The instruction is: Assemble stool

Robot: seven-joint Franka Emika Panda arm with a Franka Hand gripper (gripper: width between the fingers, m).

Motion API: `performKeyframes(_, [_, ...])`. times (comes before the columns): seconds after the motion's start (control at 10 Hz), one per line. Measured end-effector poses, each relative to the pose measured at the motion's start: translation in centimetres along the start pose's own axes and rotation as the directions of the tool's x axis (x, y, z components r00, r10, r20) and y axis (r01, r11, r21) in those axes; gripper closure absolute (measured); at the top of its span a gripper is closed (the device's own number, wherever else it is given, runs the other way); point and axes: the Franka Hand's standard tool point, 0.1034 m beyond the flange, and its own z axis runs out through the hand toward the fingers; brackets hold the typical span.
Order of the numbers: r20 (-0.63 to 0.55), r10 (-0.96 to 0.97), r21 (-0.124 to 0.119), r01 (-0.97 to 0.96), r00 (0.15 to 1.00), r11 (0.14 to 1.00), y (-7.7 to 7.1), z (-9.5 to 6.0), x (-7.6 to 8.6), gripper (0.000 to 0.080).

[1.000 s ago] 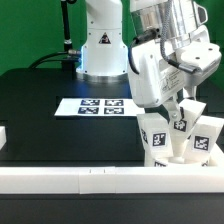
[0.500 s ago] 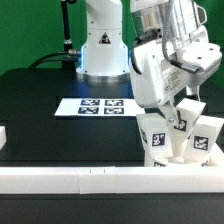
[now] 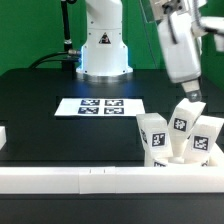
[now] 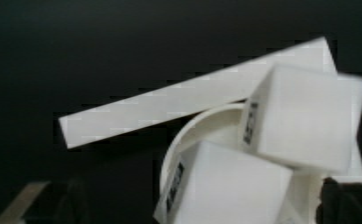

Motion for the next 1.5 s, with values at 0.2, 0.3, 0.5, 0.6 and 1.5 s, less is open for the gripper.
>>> performKeyframes(0.2, [-0.003, -0.124, 0.000, 0.124, 0.992, 0.992, 0.0, 0.2, 0.2, 0.0150])
performKeyframes(0.3, [-0.004, -0.190, 0.000, 0.190, 0.982, 0.982, 0.0, 0.2, 0.2, 0.0150])
performKeyframes(0.5, [-0.025, -0.424, -0.034, 0.423, 0.905, 0.906, -0.1, -0.3, -0.4, 0.0150])
performKeyframes(0.6, [-0.039, -0.557, -0.041, 0.556, 0.830, 0.830, -0.2, -0.7, -0.8, 0.0150])
performKeyframes(1.5, [-0.046, -0.998, -0.142, 0.989, -0.050, -0.043, 0.0, -0.4, -1.9, 0.0150])
